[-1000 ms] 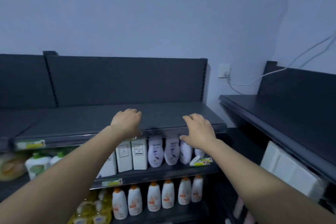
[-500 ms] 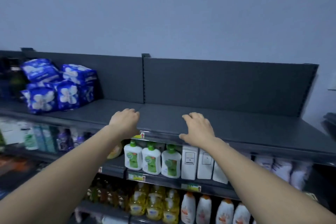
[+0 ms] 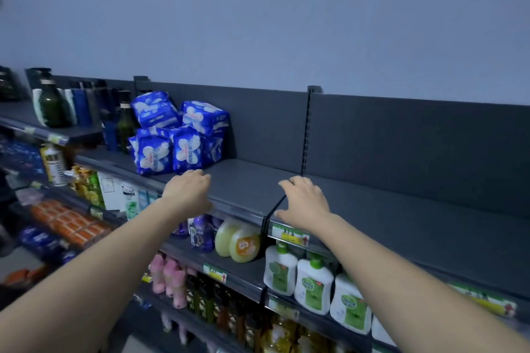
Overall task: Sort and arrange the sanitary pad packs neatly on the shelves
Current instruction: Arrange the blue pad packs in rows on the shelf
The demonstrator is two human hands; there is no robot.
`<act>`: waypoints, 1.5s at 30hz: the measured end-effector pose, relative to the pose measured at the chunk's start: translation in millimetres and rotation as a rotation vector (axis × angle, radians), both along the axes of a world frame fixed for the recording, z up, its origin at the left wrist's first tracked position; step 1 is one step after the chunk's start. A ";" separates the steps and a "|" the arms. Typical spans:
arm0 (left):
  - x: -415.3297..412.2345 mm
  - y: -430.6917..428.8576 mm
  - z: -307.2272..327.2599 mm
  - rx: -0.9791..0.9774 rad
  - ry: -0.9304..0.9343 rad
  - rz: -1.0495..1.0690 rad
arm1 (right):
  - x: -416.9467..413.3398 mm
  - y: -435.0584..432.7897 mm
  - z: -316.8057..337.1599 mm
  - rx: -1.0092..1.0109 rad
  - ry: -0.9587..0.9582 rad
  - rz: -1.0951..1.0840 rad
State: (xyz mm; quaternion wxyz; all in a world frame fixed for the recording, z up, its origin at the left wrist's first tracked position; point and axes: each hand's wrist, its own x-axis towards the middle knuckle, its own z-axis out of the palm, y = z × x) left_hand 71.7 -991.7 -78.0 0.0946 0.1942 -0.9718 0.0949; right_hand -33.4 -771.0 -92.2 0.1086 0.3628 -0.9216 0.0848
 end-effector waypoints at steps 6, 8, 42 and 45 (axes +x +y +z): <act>-39.6 -66.0 1.7 -0.007 -0.012 0.094 | -49.1 -80.5 1.7 0.000 -0.011 0.110; -54.6 -84.9 1.9 -0.013 -0.020 0.120 | -65.4 -104.4 1.5 0.001 -0.014 0.135; -204.3 -287.9 -2.7 0.563 0.621 -0.047 | -161.1 -285.4 -36.8 -0.151 -0.352 0.032; -192.3 -293.8 -0.7 0.754 0.735 -0.053 | -158.8 -287.5 -33.3 -0.370 -0.534 0.010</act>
